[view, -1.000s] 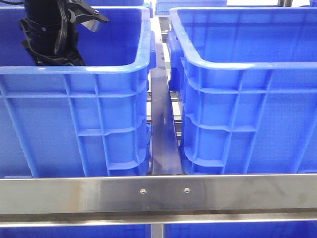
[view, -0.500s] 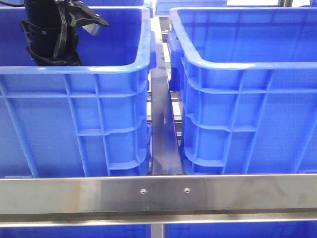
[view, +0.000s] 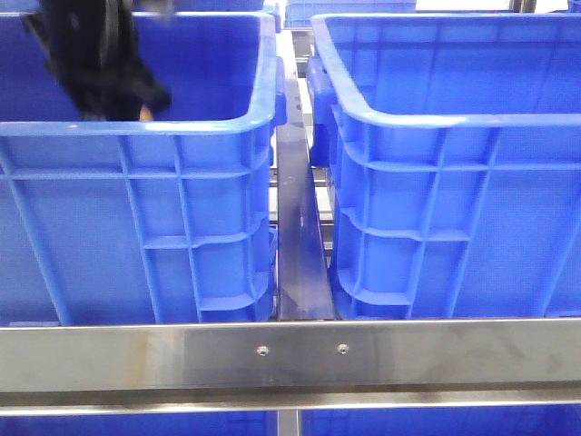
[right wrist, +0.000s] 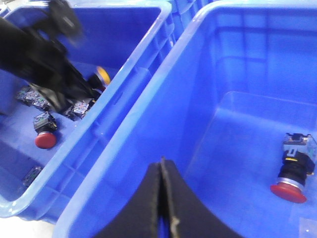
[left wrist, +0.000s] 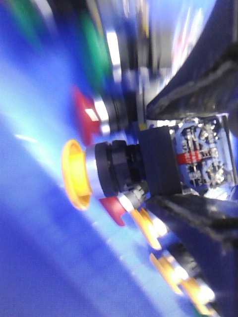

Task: Pick red and yellow buttons and place in box
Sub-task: 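Grasp the yellow button with the left gripper and lift toward right gripper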

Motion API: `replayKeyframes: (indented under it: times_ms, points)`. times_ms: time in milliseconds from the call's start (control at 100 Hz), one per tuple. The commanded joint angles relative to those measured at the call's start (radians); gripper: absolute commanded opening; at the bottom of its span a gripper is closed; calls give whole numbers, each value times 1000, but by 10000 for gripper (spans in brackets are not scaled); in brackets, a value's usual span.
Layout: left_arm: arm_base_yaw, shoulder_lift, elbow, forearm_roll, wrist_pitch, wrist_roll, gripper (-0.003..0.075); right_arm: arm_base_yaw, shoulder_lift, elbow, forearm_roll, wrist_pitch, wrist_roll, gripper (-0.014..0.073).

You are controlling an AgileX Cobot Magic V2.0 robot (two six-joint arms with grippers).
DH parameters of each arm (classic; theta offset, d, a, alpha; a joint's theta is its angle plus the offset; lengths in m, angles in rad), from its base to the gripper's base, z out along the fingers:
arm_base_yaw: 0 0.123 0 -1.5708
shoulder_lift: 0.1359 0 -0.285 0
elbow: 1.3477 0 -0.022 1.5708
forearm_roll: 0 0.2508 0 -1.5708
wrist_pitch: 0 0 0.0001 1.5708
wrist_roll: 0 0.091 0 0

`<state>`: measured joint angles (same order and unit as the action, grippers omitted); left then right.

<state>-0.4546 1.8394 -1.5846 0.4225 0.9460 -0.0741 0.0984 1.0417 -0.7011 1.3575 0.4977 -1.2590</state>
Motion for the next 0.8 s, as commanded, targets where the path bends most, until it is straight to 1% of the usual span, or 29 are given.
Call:
replayKeyframes:
  times_ms: [0, 100, 220, 360, 430, 480, 580, 660, 790]
  points:
    - [-8, -119, -30, -81, -30, -11, 146, -7, -21, -25, 30, -3, -9, -69]
    - [-8, -187, -15, -181, -46, 32, 146, -7, -21, -25, 30, -3, -9, -69]
    - [-8, -265, -2, -317, -54, 137, 146, -7, -21, -25, 30, -2, -9, -69]
    - [-8, -330, 3, -523, -49, 285, 146, -7, -21, -25, 30, 3, -9, -69]
    - [-8, -353, 3, -658, -47, 392, 146, -7, -21, -25, 30, 6, -9, -69]
    - [-8, -366, 3, -728, -43, 451, 146, -7, -21, -25, 31, 11, -9, -69]
    - [-8, -371, 3, -884, 1, 558, 146, -7, -21, -26, 31, 17, -9, -69]
    - [-8, -369, 11, -969, 52, 619, 146, -7, -21, -26, 32, 31, -9, -69]
    - [-8, -365, 44, -1115, 84, 702, 146, -7, -21, -28, 67, 68, -9, -69]
